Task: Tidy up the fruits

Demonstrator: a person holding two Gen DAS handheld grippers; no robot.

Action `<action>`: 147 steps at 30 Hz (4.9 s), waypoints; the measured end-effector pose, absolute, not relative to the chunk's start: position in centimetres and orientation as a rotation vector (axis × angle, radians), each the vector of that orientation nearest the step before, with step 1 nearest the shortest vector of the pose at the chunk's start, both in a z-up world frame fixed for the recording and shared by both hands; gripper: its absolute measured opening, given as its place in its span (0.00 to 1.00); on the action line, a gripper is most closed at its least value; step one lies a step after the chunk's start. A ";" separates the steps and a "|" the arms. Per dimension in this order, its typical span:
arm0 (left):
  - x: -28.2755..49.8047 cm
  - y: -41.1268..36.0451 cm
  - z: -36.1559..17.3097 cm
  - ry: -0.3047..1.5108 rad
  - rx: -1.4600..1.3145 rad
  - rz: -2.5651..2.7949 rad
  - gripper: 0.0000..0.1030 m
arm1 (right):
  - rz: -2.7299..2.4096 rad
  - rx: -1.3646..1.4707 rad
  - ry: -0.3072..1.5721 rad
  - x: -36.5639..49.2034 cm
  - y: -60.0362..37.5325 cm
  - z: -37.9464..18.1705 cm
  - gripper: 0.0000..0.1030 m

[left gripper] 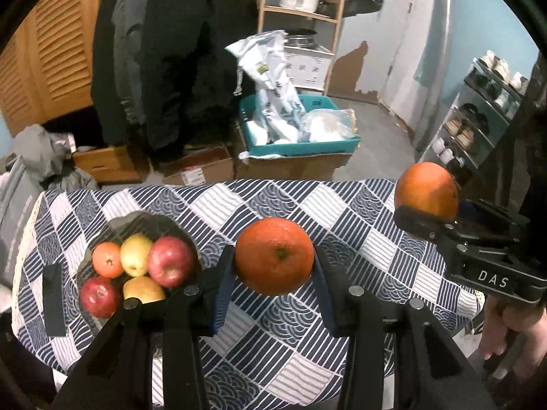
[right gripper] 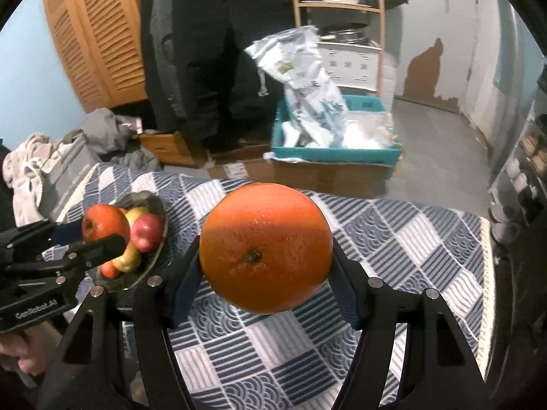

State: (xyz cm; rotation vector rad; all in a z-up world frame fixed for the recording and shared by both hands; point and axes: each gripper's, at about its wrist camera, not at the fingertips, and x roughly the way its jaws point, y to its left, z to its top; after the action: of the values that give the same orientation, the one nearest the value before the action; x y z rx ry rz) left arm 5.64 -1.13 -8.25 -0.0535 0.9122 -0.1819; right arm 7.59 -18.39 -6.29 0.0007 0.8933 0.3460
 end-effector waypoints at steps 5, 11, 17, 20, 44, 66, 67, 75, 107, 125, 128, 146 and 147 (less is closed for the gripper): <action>5.4 1.2 -8.9 0.918 -0.069 -0.135 0.43 | 0.395 -0.005 0.903 8.1 -15.9 -6.6 0.66; 5.0 4.1 -9.8 0.929 -0.086 -0.071 0.43 | 0.447 -0.018 0.918 8.6 -12.7 -7.0 0.66; 4.7 7.0 -11.0 0.949 -0.113 -0.014 0.43 | 0.486 -0.023 0.944 9.2 -10.1 -7.8 0.66; 4.4 8.4 -11.7 0.961 -0.125 0.011 0.43 | 0.504 -0.023 0.958 9.5 -8.7 -8.3 0.66; 4.2 15.0 -18.8 1.121 -0.199 0.155 0.43 | 0.660 -0.092 1.136 10.6 2.0 -16.2 0.66; 4.5 16.0 -21.1 1.180 -0.220 0.199 0.68 | 0.711 -0.041 1.209 11.4 3.6 -19.1 0.73; 4.4 16.0 -20.9 1.173 -0.218 0.199 0.68 | 0.711 -0.028 1.203 11.5 3.4 -18.8 0.73; 4.0 15.7 -18.8 1.139 -0.229 0.185 0.68 | 0.669 -0.029 1.143 11.9 2.4 -16.0 0.74; 0.9 11.6 -5.3 0.813 -0.134 0.131 0.86 | 0.460 -0.152 0.764 6.3 -5.4 -0.9 0.80; -0.3 7.6 1.0 0.640 -0.065 0.092 0.99 | 0.343 -0.165 0.602 3.2 -10.6 3.1 0.84; -0.3 7.3 1.7 0.625 -0.076 0.082 0.99 | 0.321 -0.148 0.583 3.0 -11.6 3.5 0.85; 0.6 6.9 1.6 0.623 -0.079 0.119 0.99 | 0.287 -0.115 0.595 3.7 -13.9 3.2 0.85; 0.6 6.9 1.6 0.623 -0.079 0.118 0.99 | 0.288 -0.114 0.595 3.7 -13.9 3.2 0.85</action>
State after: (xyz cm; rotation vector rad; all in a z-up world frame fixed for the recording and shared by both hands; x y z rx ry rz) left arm 0.59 6.85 1.63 -0.0790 0.6231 0.1183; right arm 3.66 -13.90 3.16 -0.1145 0.5951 0.2882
